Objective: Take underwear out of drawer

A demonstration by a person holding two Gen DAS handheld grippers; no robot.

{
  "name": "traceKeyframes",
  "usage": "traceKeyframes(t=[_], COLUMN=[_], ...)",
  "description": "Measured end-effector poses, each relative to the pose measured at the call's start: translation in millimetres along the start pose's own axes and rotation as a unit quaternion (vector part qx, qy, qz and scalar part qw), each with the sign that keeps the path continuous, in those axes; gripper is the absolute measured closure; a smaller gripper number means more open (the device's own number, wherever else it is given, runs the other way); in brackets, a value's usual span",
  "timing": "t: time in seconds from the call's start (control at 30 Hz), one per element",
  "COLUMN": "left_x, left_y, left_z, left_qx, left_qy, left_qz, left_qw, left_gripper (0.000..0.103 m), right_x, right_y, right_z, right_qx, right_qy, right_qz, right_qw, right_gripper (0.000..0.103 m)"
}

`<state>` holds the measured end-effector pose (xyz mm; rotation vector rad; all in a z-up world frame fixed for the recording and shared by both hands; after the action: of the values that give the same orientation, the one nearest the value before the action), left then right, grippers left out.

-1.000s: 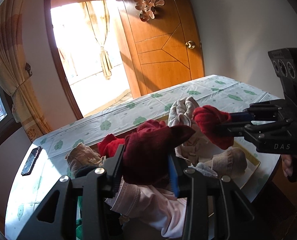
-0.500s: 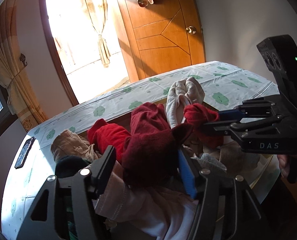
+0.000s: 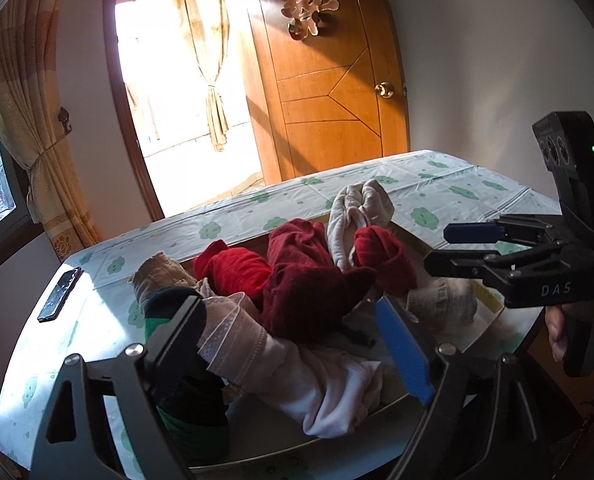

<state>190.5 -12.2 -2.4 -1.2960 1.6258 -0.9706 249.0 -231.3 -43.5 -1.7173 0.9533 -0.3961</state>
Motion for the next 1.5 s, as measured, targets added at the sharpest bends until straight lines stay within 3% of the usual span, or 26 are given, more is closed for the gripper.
traceKeyframes(t=[0.13,0.27,0.47,0.77,1.5], left_x=[-0.7,-1.5,-7.2,-11.9,-10.2], left_y=[5.6,10.2,16.6,29.2,37.3], left_z=[-25.8,-49.7,-74.6,-85.9,-89.7], left_qx=[0.017,0.034,0.054,0.059,0.053], left_qy=[0.001,-0.005,-0.017,-0.021,-0.024], left_qz=[-0.014,-0.026,-0.047,-0.069,-0.074], left_qw=[0.9998,0.9991,0.9973,0.9957,0.9955], left_gripper=[0.008,0.007,0.004,0.004,0.003], right_x=[-15.1,-34.5,-61.7,-87.7,-97.6], right_y=[2.1,2.4,6.2,20.2,26.3], right_z=[-33.4,-69.1,-101.0,-108.2,-111.6], right_qx=[0.028,0.066,0.103,0.105,0.112], right_qy=[-0.005,-0.007,-0.008,-0.018,-0.033], right_qz=[-0.004,-0.016,-0.031,-0.041,-0.036], right_qw=[1.000,0.998,0.994,0.993,0.993], right_gripper=[0.036,0.028,0.026,0.024,0.024])
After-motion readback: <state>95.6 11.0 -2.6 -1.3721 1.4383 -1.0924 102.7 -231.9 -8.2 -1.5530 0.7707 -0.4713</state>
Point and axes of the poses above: each gripper's, at about its wrist camera, not at the fingertips, and z roughly the way its jaws point, x to its right, y to its underside, the point moved 8 cm from there along z, roughly the way its jaws point, and after that the axes turned 8 degrees about x, right-handed, at the moved point
